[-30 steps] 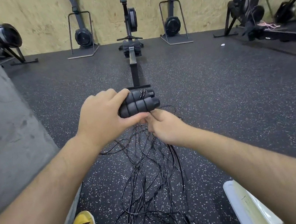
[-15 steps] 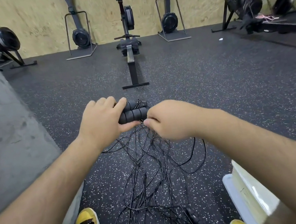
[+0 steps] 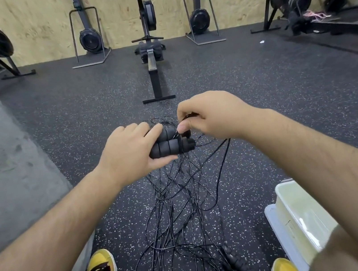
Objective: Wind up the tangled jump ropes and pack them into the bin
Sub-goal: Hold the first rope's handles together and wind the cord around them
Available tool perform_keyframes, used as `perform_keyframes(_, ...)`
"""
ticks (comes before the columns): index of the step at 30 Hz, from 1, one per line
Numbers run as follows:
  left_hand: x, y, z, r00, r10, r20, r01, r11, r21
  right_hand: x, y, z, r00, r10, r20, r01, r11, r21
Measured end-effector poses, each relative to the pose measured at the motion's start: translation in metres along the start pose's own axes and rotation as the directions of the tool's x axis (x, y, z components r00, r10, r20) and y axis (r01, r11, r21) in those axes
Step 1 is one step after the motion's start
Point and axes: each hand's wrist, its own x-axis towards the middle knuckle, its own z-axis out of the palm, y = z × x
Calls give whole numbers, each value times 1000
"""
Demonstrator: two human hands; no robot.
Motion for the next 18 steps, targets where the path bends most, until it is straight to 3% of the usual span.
perform_keyframes(3,-1,4,-7,1000,22,-12,-23,994,-108,-1,14,6,999,38,27,-43,973,226)
perform_keyframes(7,1,12,-21,997,-54,-56,40,973,-228,-6,17,30,990,135,34,-132,835,535)
perform_keyframes(11,4,12,-28,992,-92,-87,72,975,-210,-9,-7,41,973,164,161,-226,552,803)
perform_keyframes(12,4,11,-28,990,-102,-94,83,980,-182,-9,-13,42,964,176,197,-261,518,815)
perform_keyframes(15,9,4,-28,983,-163,-82,158,985,-65,-8,-27,56,943,232,241,-334,614,715)
perform_keyframes(18,10,-8,-23,981,-190,-28,192,978,83,-10,-40,64,909,246,338,-413,646,642)
